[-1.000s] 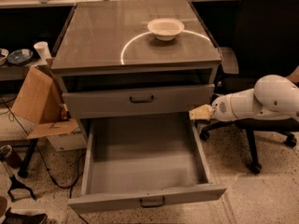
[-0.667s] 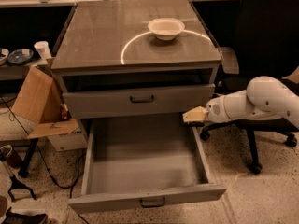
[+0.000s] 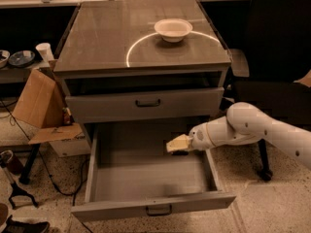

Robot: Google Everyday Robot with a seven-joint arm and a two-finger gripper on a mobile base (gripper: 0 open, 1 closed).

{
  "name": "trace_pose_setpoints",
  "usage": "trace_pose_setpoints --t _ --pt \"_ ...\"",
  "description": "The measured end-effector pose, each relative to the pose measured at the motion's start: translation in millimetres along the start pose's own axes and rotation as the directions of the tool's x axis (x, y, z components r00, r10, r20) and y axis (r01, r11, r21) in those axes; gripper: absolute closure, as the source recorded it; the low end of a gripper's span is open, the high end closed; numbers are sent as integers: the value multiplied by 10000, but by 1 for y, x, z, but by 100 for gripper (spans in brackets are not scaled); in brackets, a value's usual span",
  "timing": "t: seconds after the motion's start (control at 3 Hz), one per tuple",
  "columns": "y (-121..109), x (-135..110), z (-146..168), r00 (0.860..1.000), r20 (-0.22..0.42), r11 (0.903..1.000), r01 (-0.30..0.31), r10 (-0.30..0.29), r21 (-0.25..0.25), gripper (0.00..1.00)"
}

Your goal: Place rxbar blueberry into middle drawer

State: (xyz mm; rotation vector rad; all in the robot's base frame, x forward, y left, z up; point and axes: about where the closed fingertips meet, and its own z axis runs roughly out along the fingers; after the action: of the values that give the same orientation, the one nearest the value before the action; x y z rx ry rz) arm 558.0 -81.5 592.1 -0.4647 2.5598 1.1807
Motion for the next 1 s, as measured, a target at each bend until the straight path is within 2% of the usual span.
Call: trace_pose_setpoints --t 0.33,0.67,1.0 --pt "18 36 59 9959 -854 9930 -399 304 -1113 100" --pt "45 71 116 9869 -1588 9742 -619 273 -2169 73" --pt "61 85 142 9862 -1652 9642 -556 124 -2593 50"
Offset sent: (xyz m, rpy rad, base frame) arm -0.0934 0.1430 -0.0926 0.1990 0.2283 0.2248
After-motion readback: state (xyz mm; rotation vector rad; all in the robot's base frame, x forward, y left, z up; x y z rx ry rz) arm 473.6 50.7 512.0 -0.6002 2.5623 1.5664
